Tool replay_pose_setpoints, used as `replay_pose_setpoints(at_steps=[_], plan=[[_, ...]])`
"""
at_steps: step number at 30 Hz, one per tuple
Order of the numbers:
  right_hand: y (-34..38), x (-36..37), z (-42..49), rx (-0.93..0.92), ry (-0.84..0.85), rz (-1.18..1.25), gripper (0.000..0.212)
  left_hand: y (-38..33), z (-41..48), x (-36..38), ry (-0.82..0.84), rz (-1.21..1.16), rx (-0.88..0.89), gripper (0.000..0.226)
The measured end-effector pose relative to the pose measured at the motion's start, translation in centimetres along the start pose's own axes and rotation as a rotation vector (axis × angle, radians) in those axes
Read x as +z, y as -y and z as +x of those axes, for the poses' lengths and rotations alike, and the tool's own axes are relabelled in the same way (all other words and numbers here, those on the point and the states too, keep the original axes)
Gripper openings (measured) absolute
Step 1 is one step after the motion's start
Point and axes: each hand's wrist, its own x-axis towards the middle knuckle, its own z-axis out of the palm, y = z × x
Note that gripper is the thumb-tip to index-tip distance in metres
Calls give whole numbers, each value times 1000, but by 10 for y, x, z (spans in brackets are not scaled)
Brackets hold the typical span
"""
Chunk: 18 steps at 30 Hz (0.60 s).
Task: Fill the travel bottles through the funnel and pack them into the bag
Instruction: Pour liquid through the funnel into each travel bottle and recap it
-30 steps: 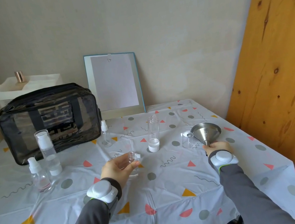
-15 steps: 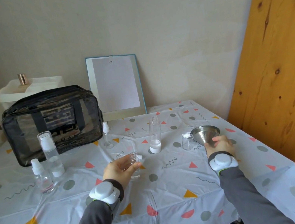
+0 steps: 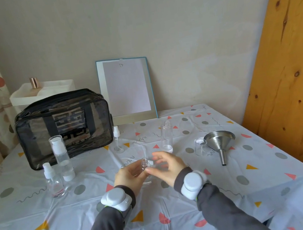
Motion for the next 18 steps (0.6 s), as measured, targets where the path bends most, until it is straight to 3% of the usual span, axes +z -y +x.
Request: replay_pose_setpoints(at_steps=[3,10,15,18], plan=[[-2,15,5,33,7,-8,50,0,-1,0,9,46,21,32],[-1,29,16,63,-48,-10,23,-9,-7,-2,8,90,39,34],[-5,32,19,66,-45,-4,30,-13,3,-16,177,110,33,44],[-8,31,20,73,-37,-10,35,-18,12,-30,62,185,10,60]])
